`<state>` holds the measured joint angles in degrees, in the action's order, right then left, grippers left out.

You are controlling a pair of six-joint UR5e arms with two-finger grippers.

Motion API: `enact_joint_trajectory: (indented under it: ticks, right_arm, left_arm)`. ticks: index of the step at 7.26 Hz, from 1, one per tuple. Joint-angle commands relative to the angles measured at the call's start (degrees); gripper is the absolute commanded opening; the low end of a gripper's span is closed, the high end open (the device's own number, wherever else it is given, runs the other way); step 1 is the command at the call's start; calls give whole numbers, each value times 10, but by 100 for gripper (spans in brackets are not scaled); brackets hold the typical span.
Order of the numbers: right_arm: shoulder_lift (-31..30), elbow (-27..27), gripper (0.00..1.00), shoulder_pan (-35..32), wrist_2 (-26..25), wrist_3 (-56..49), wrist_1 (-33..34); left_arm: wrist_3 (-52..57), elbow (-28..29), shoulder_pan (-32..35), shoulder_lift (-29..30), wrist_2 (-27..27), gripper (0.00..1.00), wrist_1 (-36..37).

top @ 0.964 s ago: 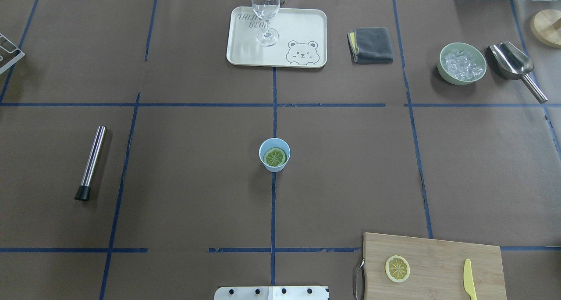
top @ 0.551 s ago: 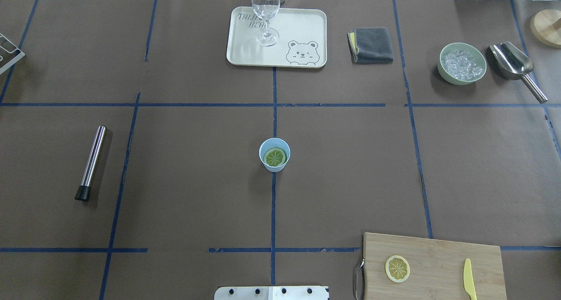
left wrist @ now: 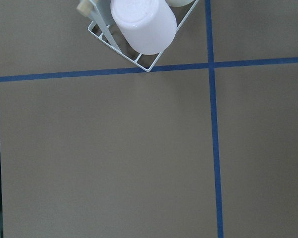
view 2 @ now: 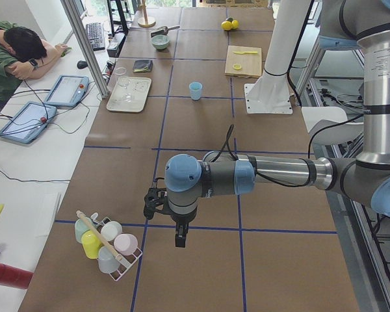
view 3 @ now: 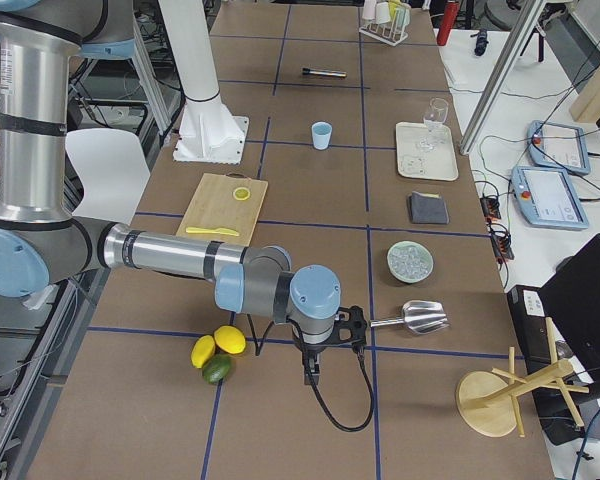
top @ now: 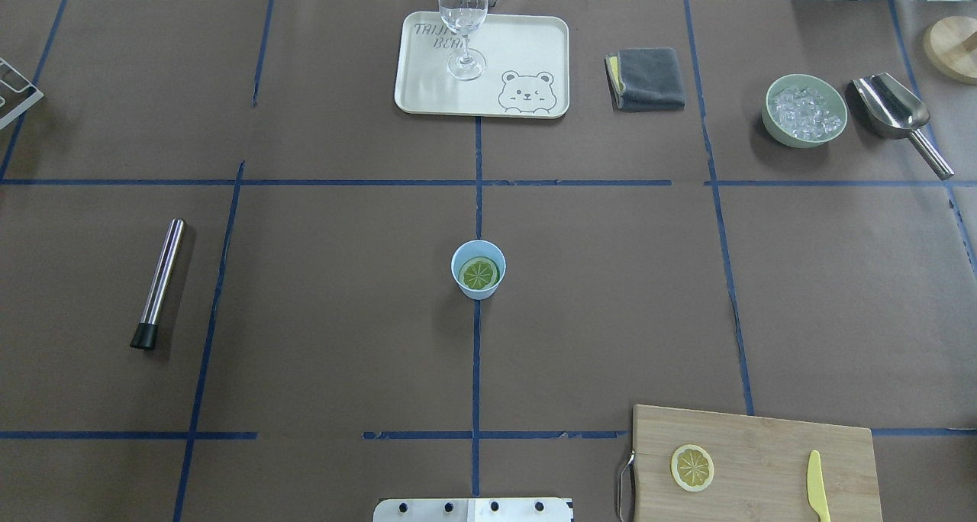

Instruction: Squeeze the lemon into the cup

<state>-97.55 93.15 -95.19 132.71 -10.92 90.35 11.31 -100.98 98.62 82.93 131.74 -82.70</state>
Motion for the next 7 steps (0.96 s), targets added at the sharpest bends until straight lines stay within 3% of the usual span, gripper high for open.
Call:
enact_joint_trajectory:
  ticks: [1,7]
  right_arm:
    - [0,0,100,0,0,1,0]
    - [9,3,100,3,0,8,0]
  left_arm:
    - [2,-2,0,-1,0,100,0]
    - [10,-1,-1,0,5,100,-21]
